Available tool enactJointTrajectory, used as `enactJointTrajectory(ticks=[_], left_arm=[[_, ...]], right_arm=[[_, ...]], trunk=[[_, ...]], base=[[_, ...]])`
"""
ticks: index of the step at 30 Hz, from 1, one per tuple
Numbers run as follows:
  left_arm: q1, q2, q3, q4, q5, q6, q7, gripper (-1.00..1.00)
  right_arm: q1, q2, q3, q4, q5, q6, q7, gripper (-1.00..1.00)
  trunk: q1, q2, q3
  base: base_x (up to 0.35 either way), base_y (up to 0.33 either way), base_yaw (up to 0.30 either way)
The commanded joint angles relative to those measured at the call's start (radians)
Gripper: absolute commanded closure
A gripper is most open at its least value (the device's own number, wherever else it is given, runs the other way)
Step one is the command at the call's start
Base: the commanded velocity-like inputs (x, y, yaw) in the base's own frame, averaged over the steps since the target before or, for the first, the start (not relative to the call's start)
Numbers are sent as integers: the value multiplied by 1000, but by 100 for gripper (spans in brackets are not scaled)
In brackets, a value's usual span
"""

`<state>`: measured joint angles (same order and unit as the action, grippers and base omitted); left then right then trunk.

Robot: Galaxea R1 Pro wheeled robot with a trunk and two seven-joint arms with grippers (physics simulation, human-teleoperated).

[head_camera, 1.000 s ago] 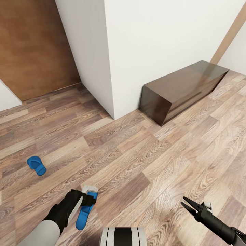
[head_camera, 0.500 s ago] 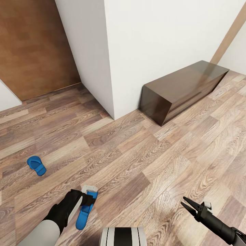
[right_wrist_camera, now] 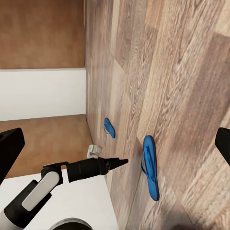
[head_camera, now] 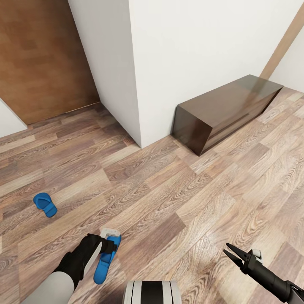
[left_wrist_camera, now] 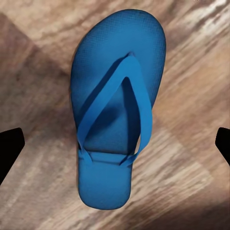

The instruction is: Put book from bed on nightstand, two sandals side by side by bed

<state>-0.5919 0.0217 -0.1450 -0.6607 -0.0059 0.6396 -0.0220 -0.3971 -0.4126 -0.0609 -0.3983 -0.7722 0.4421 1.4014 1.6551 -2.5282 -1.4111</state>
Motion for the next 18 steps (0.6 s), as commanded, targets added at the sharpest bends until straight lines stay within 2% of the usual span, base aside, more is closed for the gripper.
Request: enactJointTrajectory(ticks=[1, 18], left_arm=[[0, 1, -4, -2, -1, 5, -2, -100], [0, 1, 2, -6, -1, 5, 0, -100]], right_arm=[[0, 0, 0, 0, -3, 10, 2, -100], [0, 0, 0, 1, -2, 10, 3, -100]], trunk=[[0, 0, -1], [0, 0, -1]], base=[[0, 0, 0], [0, 0, 0]])
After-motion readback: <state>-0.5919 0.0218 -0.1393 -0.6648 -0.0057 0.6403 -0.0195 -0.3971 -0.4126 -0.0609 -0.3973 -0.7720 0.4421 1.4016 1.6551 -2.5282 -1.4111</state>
